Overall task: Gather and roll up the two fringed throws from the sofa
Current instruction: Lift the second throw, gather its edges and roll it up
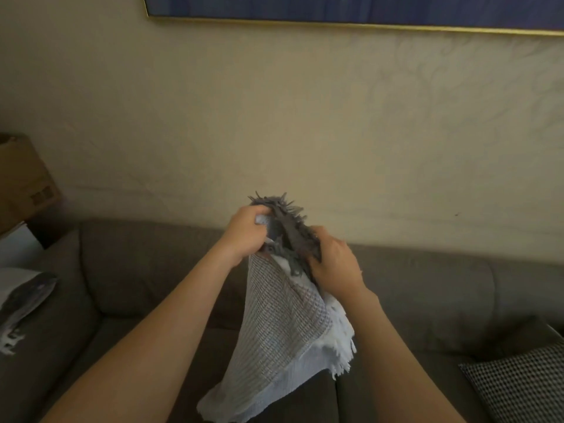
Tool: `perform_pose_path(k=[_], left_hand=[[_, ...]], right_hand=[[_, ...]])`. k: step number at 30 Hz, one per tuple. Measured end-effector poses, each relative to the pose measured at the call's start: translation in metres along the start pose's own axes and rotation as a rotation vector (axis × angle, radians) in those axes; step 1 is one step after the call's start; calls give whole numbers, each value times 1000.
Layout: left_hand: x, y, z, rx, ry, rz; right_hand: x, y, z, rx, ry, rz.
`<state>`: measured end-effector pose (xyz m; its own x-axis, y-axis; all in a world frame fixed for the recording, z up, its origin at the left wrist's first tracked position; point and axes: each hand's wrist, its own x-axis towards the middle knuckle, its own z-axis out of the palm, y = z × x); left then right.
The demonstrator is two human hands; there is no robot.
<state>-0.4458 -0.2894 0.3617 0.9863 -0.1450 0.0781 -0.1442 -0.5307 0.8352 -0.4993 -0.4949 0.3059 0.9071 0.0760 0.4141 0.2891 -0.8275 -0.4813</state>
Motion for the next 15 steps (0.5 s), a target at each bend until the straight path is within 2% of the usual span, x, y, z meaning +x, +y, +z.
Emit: perform_pose_path(k=[3, 7, 9, 11, 13, 15], left_hand=[[4, 6, -10, -52, 47, 7], [3, 11, -17, -83, 57, 41], [4, 11, -20, -68, 24, 51], [3, 12, -21, -16, -24, 44], [2, 14, -17, 26, -56, 24], [-1, 15, -12, 40, -39, 4]], right_hand=[[-10, 3, 5, 100, 22, -73], [-9, -1, 6, -174, 113, -197], [-7, 4, 6, -174, 71, -169], [0, 12, 9, -66, -38, -126], [8, 7, 9, 54, -217, -71], [12, -12, 0, 239, -360, 96]])
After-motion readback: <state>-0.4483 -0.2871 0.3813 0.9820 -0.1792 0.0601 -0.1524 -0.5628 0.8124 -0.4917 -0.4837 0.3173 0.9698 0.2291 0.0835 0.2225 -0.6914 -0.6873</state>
